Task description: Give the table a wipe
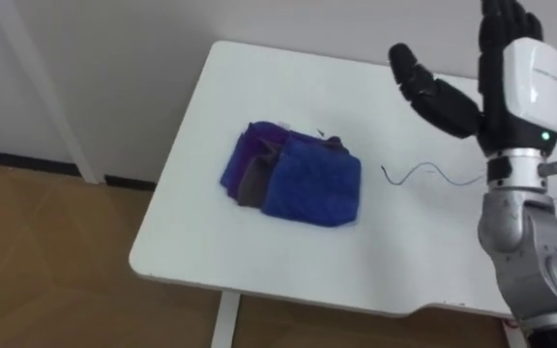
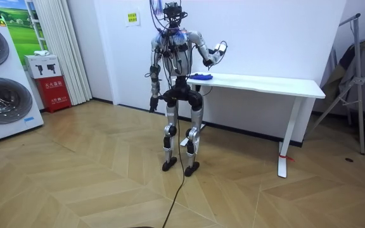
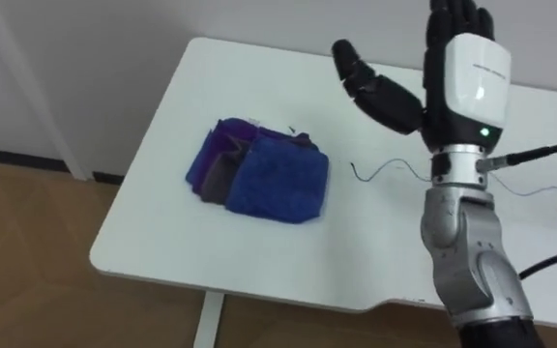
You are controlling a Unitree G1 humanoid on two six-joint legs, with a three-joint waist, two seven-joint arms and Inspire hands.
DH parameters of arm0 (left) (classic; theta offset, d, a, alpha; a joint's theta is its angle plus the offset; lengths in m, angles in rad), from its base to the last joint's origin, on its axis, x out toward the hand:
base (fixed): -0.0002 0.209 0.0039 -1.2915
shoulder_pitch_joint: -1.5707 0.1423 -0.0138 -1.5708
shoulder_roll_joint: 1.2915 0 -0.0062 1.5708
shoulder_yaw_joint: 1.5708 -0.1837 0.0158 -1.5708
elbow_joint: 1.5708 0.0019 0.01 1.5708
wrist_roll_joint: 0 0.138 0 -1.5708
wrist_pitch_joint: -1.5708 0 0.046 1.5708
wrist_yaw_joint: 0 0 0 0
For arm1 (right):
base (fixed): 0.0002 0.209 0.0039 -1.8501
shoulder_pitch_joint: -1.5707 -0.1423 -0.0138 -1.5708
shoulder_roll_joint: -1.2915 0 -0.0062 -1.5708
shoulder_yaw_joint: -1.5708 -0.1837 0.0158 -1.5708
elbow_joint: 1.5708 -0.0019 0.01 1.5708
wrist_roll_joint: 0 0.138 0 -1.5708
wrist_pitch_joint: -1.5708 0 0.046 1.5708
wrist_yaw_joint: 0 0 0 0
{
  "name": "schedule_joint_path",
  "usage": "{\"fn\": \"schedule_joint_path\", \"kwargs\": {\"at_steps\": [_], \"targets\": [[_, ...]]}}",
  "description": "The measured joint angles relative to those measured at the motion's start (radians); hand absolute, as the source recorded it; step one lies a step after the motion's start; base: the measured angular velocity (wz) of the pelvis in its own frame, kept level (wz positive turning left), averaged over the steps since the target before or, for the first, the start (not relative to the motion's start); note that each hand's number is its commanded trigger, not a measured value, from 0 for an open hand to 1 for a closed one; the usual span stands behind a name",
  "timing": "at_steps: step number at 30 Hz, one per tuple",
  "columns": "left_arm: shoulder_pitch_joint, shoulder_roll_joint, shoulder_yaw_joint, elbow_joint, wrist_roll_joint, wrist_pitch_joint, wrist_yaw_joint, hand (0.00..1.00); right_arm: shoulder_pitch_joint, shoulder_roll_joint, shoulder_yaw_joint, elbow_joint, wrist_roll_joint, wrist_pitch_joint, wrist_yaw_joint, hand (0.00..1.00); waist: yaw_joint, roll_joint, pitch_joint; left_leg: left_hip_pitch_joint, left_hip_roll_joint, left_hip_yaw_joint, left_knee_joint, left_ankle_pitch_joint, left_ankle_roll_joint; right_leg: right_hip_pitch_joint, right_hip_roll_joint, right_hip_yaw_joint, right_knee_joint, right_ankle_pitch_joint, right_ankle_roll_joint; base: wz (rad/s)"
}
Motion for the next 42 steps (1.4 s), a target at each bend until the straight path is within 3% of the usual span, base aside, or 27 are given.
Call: {"fn": "schedule_joint_path", "kwargs": {"at_steps": [8,12,15,23,26,28,30,31,32,33,34,35,36,37,38,39,42], "targets": [[-0.016,0.01,-0.045,0.0,0.004,0.006,0.022,0.0,-0.044,0.001,0.121,0.145,-0.032,0.036,0.11,0.0,0.026,-0.017,0.0049,-0.009,-0.007,-0.022,0.0,0.001,0.002,0.01,-0.008,-0.031,-0.018,0.0,0.0,0.1],[-0.02,0.012,-0.051,-0.012,0.005,0.017,0.02,0.0,-0.044,0.006,0.191,0.189,-0.088,0.067,0.198,0.0,0.043,-0.008,0.0109,-0.014,-0.005,-0.034,0.001,0.001,0.001,0.01,-0.009,-0.056,-0.019,0.0,0.0,0.1],[-0.026,0.012,-0.051,-0.011,0.008,0.026,0.019,0.0,-0.044,0.01,0.195,0.222,-0.131,0.081,0.241,0.0,0.058,-0.001,0.0139,-0.022,-0.006,-0.041,0.001,0.001,0.001,0.006,-0.01,-0.068,-0.019,0.0,0.0,0.09],[-0.022,0.012,-0.051,0.0,0.009,0.027,0.015,0.0,-0.038,0.011,0.198,0.258,-0.153,0.081,0.277,0.0,0.081,0.002,0.0129,-0.019,-0.006,-0.084,0.0,0.001,0.001,0.013,-0.009,-0.081,-0.02,0.0,0.0,0.13],[-0.014,0.012,-0.051,-0.001,0.011,0.027,0.015,0.0,-0.036,0.011,0.21,0.263,-0.18,0.08,0.277,0.0,0.079,0.005,0.0066,-0.016,-0.005,-0.097,-0.002,0.001,0.001,0.015,-0.009,-0.088,-0.016,0.0,0.0,0.11],[-0.014,0.012,-0.051,-0.002,0.019,0.027,0.018,0.0,-0.026,0.011,0.215,0.276,-0.197,0.076,0.277,0.0,0.077,0.008,0.0053,-0.008,-0.003,-0.128,-0.002,0.001,0.001,0.01,-0.006,-0.104,-0.002,-0.002,-0.001,0.13],[-0.016,0.017,-0.051,-0.014,0.038,0.024,0.029,0.0,-0.008,0.017,0.22,0.297,-0.2,0.062,0.277,0.0,0.088,0.01,0.0062,0.004,0.002,-0.204,-0.005,0.001,0.002,-0.012,0.014,-0.085,-0.007,-0.03,-0.011,-0.14],[-0.019,0.02,-0.051,-0.016,0.038,0.022,0.031,0.0,-0.009,0.018,0.227,0.298,-0.2,0.058,0.277,0.0,0.095,0.009,0.0066,0.003,0.006,-0.233,-0.005,0.001,0.001,-0.036,0.032,-0.066,-0.035,-0.022,-0.023,-0.56],[-0.018,0.022,-0.045,-0.016,0.039,0.021,0.036,0.0,-0.01,0.018,0.243,0.295,-0.212,0.045,0.275,0.0,0.098,0.005,0.0042,0.0,0.017,-0.25,-0.004,-0.002,-0.005,-0.097,0.054,-0.059,-0.086,0.068,-0.06,-0.31],[0.001,0.016,-0.043,-0.013,0.039,0.02,0.037,0.0,0.012,0.013,0.263,0.299,-0.227,0.046,0.262,0.0,0.072,0.02,0.0016,0.002,0.031,-0.218,-0.001,-0.007,-0.057,-0.082,0.051,-0.093,-0.055,0.088,-0.07,-0.05],[0.002,0.013,-0.044,-0.013,0.039,0.02,0.037,0.0,0.028,0.012,0.265,0.298,-0.227,0.046,0.253,0.0,0.061,0.022,0.0003,0.005,0.035,-0.187,-0.008,-0.009,-0.084,-0.073,0.047,-0.092,-0.05,0.088,-0.07,0.46],[-0.003,0.011,-0.048,-0.016,0.039,0.018,0.037,0.0,0.041,0.018,0.266,0.298,-0.226,0.057,0.249,0.0,0.049,0.02,0.0017,0.001,0.041,-0.124,-0.031,0.002,-0.097,-0.056,0.038,-0.062,-0.049,0.088,-0.07,0.41],[-0.005,0.01,-0.051,-0.03,0.05,0.017,0.037,0.0,0.04,0.024,0.265,0.299,-0.228,0.074,0.257,0.0,0.049,0.019,0.0016,-0.026,0.051,-0.092,-0.062,0.027,-0.094,-0.049,0.036,-0.028,-0.049,0.087,-0.068,0.35],[-0.006,0.011,-0.051,-0.036,0.061,0.016,0.037,0.0,0.04,0.028,0.265,0.305,-0.23,0.084,0.257,0.0,0.051,0.014,0.0039,-0.042,0.055,-0.072,-0.06,0.044,-0.066,-0.044,0.035,-0.022,-0.048,0.083,-0.061,0.15],[-0.006,0.015,-0.049,-0.038,0.076,0.022,0.04,0.0,0.042,0.038,0.263,0.333,-0.233,0.092,0.254,0.0,0.054,0.002,-0.0027,-0.033,0.049,-0.053,-0.041,0.052,-0.059,-0.037,0.031,-0.027,-0.049,0.076,-0.052,0.04],[-0.006,0.016,-0.049,-0.037,0.076,0.029,0.039,0.0,0.041,0.037,0.263,0.349,-0.235,0.088,0.257,0.0,0.058,-0.005,-0.0051,-0.022,0.046,-0.052,-0.042,0.052,-0.059,-0.029,0.03,-0.031,-0.049,0.074,-0.049,0.0],[-0.001,0.011,-0.05,-0.037,0.076,0.039,0.037,0.0,0.037,0.038,0.263,0.382,-0.239,0.09,0.265,0.0,0.075,-0.014,-0.0028,0.0,0.033,-0.051,-0.042,0.052,-0.058,-0.005,0.019,-0.053,-0.049,0.069,-0.04,-0.05]]}}
